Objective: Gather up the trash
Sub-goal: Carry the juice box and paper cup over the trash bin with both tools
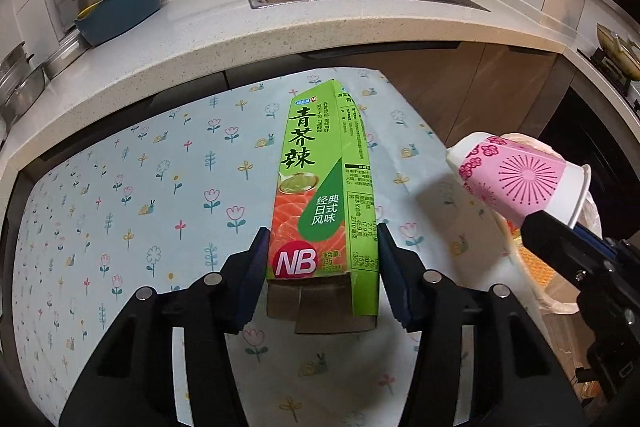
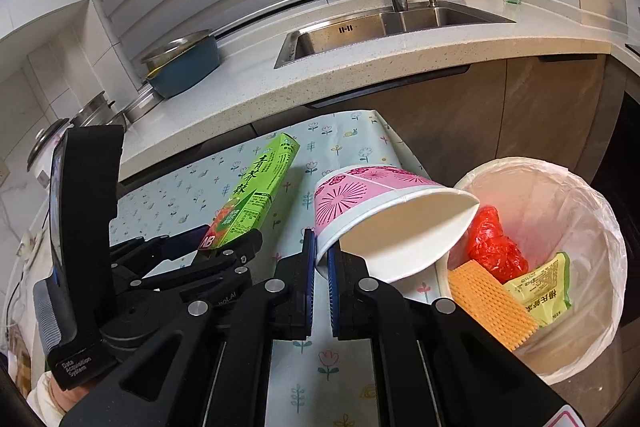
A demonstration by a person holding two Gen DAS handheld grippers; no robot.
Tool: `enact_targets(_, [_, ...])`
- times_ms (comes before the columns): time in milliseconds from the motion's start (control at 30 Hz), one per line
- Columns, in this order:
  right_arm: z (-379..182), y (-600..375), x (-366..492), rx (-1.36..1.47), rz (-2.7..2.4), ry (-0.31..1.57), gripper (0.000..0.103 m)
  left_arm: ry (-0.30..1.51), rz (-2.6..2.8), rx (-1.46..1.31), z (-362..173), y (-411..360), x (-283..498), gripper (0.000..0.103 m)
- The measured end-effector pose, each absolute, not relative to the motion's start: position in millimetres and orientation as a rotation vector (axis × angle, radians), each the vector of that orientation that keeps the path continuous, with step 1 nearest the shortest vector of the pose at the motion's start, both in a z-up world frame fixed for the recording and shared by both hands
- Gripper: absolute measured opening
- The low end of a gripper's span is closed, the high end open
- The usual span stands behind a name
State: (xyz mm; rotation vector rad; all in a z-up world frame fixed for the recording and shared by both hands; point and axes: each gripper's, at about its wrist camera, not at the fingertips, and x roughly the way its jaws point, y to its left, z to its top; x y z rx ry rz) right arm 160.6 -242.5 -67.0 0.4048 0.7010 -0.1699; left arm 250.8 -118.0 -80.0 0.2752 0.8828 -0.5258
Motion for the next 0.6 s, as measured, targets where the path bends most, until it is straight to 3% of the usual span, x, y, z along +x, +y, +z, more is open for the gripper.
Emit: enact_targets(600, [-21,-311,66,0.451,-0.265,0.579,0.006,0.796,-0.658,0.323,-24,-197,153,0.050])
